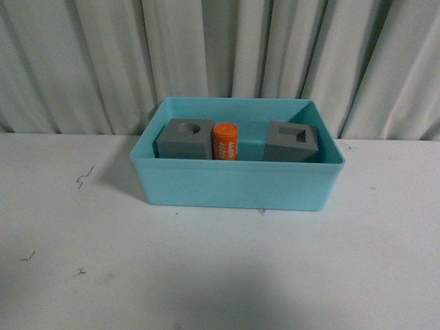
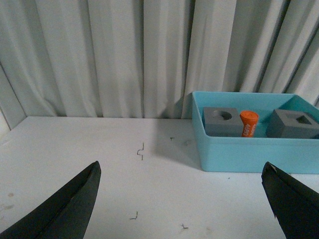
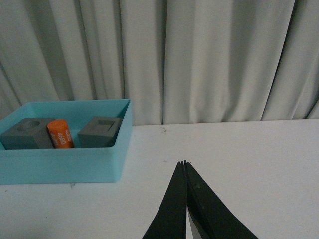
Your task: Place gray and orange parts in blue box
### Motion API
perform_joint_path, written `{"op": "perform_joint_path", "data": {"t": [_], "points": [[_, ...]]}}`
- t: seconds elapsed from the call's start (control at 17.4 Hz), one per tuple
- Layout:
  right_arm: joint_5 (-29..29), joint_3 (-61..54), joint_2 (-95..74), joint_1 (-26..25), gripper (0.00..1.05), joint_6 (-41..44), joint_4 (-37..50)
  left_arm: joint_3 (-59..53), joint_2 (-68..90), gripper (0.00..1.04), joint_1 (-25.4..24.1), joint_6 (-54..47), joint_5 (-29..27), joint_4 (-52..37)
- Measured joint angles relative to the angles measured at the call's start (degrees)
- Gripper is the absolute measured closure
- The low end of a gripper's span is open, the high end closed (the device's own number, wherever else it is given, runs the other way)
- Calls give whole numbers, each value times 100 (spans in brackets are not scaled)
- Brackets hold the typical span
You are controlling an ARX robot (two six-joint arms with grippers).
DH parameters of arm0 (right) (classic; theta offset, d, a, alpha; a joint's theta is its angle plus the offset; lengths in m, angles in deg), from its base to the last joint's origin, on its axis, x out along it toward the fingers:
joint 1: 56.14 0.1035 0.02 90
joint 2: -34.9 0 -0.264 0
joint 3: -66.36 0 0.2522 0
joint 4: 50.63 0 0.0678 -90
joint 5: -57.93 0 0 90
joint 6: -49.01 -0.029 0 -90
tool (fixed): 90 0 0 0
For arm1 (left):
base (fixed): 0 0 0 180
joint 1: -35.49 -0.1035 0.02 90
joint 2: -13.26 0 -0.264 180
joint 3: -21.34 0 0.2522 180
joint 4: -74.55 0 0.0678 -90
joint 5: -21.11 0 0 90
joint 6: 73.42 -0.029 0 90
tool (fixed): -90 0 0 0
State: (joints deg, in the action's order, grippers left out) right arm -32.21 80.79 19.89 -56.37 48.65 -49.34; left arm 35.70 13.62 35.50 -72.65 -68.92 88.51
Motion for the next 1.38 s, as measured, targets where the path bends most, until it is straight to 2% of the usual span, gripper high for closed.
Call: {"op": "perform_joint_path", "data": {"t": [0.29,0.34,0.4,0.97,1.09,1.38], "points": [[0,0,483,0,103,0,-472,0,0,7,0,0,0,0],[-2,7,710,0,103,0,-798,0,0,7,0,0,0,0],[7,4,1329,0,103,2,-1556,0,0,7,0,0,-7,0],[7,2,1482,2,103,2,-1526,0,0,7,0,0,0,-2],[7,4,1482,2,88,7,-1526,0,0,7,0,0,0,-2],[7,2,1482,2,29,7,-1526,0,0,7,0,0,0,-2]]}}
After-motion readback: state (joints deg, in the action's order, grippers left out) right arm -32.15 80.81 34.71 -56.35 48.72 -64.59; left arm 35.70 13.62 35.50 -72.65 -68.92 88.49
